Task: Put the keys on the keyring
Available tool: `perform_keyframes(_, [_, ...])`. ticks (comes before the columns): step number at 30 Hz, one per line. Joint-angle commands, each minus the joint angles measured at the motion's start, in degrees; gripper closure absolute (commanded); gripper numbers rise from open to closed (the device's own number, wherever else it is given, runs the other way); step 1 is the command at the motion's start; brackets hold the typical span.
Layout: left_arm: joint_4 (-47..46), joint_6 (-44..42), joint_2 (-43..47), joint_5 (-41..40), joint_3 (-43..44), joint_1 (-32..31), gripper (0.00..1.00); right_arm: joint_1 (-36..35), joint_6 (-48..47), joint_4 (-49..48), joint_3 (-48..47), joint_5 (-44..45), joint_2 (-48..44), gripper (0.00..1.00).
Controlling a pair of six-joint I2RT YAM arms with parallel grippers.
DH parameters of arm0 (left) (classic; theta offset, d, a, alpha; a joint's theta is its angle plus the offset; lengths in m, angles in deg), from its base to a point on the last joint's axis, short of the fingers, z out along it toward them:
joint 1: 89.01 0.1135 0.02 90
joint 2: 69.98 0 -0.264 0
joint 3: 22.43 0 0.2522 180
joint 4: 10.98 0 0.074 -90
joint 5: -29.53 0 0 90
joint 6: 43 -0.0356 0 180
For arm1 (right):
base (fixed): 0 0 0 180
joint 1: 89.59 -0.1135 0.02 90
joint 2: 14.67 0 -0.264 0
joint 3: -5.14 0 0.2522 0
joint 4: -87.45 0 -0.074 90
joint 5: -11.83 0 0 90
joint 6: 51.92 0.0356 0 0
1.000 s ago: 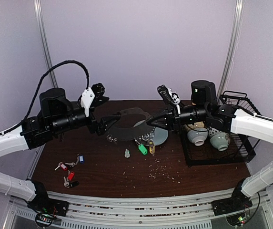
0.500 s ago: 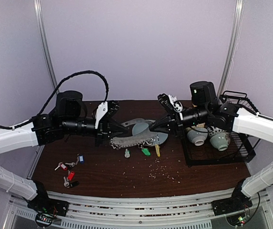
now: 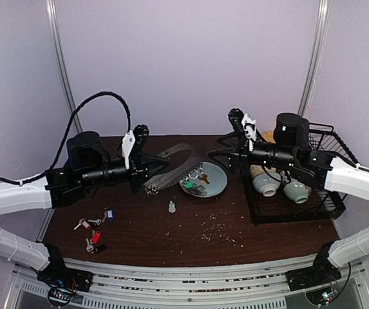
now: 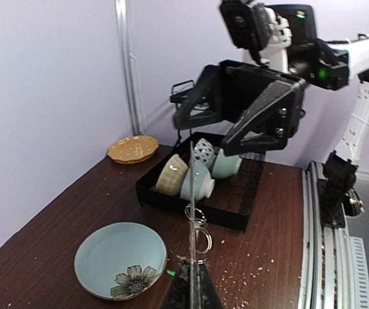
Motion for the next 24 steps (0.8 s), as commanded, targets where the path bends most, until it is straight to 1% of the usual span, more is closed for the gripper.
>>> perform_keyframes(1, [-15.2, 6.8, 2.4, -9.5, -2.9, 0.0, 1.0, 0.0, 6.5, -9.3, 5.6, 15.7, -7.0, 0.42])
perform_keyframes(3, [-18.8, 7.2, 3.0, -9.6, -4.5, -0.5, 1.0, -0.6, 7.4, -11.5, 8.8, 14.1, -9.8, 0.47])
perform_keyframes(4, [-19.5, 6.8, 3.0, -10.6, -4.7, -1.0, 1.0, -1.0, 7.7, -13.3, 10.4, 11.5, -10.6, 0.51])
perform_keyframes(6, [-19.5, 5.1, 2.6, -13.2, -4.2, -2.4, 1.0, -2.3, 10.1, -19.4, 14.4, 5.4, -11.2, 0.57])
perform_keyframes(7, [-19.7, 4.1, 2.4, -14.3, -4.1, -3.1, 1.0, -2.8, 11.9, -22.7, 15.9, 3.4, -10.8, 0.57])
perform_keyframes(8, [-20.6, 3.0, 2.1, -15.1, -4.1, -3.9, 1.0, -3.5, 13.4, -25.8, 17.0, 3.2, -10.0, 0.59])
perform_keyframes(11, [-23.1, 1.7, 1.3, -17.9, -4.2, -5.9, 1.0, -5.5, 16.7, -32.8, 18.4, 7.2, -5.2, 0.69])
perform_keyframes(13, [-24.7, 0.8, 0.5, -19.7, -4.0, -7.2, 1.0, -6.7, 17.6, -35.3, 17.3, 9.2, -0.7, 0.74])
perform_keyframes(15, [-26.6, 0.4, -0.3, -20.2, -4.2, -8.0, 1.0, -7.4, 19.9, -34.9, 14.4, 12.5, 3.7, 0.79])
perform_keyframes(17, [-27.5, 0.8, -1.1, -21.4, -4.2, -8.3, 1.0, -7.5, 20.6, -36.4, 13.7, 10.5, 5.6, 0.79])
perform_keyframes(20, [-27.6, 0.2, -2.4, -22.1, -4.1, -8.5, 1.0, -7.8, 20.6, -39.6, 15.5, 8.9, 5.1, 0.78])
perform_keyframes(22, [-27.4, -0.4, -2.5, -22.4, -4.2, -8.5, 1.0, -7.5, 19.0, -38.4, 16.3, 7.5, 3.6, 0.78])
perform_keyframes(24, [-27.4, -1.3, -2.6, -23.2, -4.1, -8.5, 1.0, -6.8, 17.6, -35.2, 16.5, 3.7, 2.0, 0.77])
